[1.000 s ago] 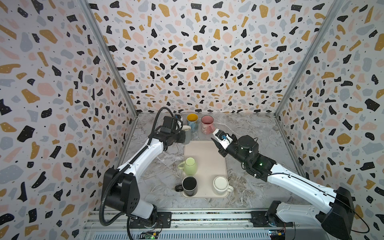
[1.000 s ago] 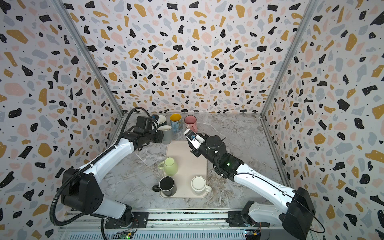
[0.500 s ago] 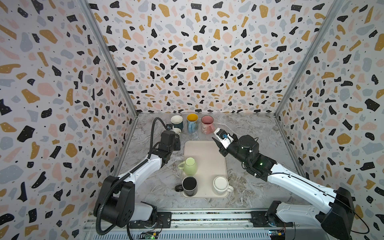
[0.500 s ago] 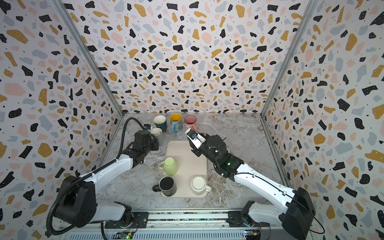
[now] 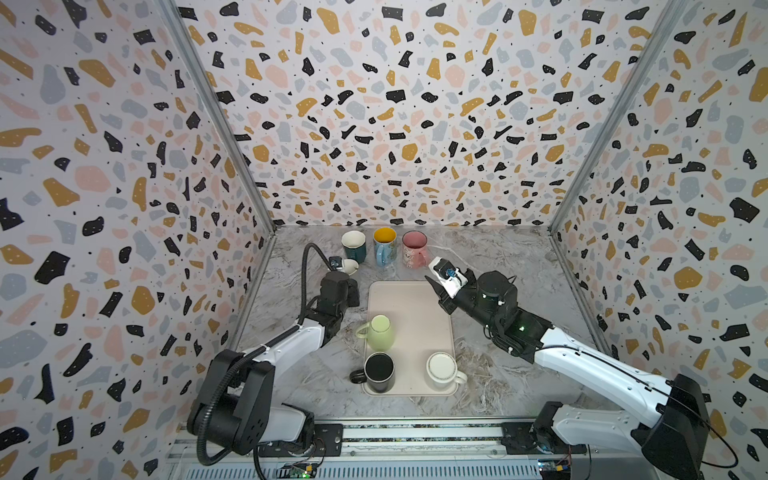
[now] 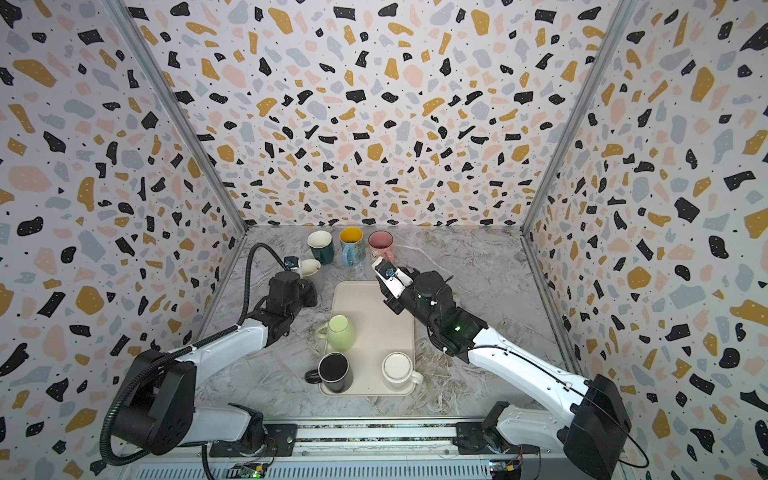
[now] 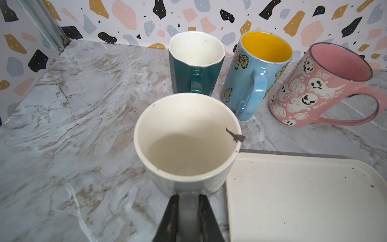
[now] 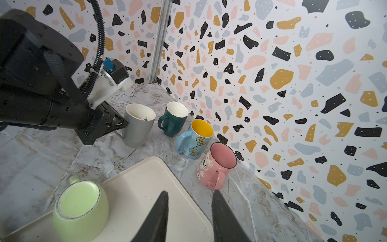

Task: Turn the mug right side up
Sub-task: 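Lower the grey mug upright beside the dark green mug with the left gripper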

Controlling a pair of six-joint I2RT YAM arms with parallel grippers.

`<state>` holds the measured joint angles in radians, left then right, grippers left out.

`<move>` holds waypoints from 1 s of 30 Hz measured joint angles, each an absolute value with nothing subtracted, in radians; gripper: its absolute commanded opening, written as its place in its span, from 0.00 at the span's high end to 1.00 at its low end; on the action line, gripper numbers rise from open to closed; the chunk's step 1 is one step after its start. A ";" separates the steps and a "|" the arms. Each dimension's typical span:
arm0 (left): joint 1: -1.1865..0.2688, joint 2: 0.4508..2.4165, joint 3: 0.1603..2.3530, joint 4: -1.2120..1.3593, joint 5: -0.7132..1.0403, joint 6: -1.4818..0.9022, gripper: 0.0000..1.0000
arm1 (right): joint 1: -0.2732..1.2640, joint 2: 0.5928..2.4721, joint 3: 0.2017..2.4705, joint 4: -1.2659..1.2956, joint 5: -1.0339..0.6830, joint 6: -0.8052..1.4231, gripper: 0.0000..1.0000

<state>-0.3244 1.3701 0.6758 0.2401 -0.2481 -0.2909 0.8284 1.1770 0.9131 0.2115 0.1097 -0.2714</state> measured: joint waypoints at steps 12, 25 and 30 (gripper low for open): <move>-0.324 1.441 0.662 0.301 -0.257 -0.287 1.00 | 0.823 1.177 0.906 0.222 0.110 -0.270 0.63; -0.327 1.468 0.627 0.356 -0.273 -0.273 1.00 | 0.821 1.177 0.893 0.240 0.110 -0.257 0.63; -0.332 1.485 0.621 0.392 -0.275 -0.272 1.00 | 0.818 1.177 0.884 0.241 0.110 -0.253 0.63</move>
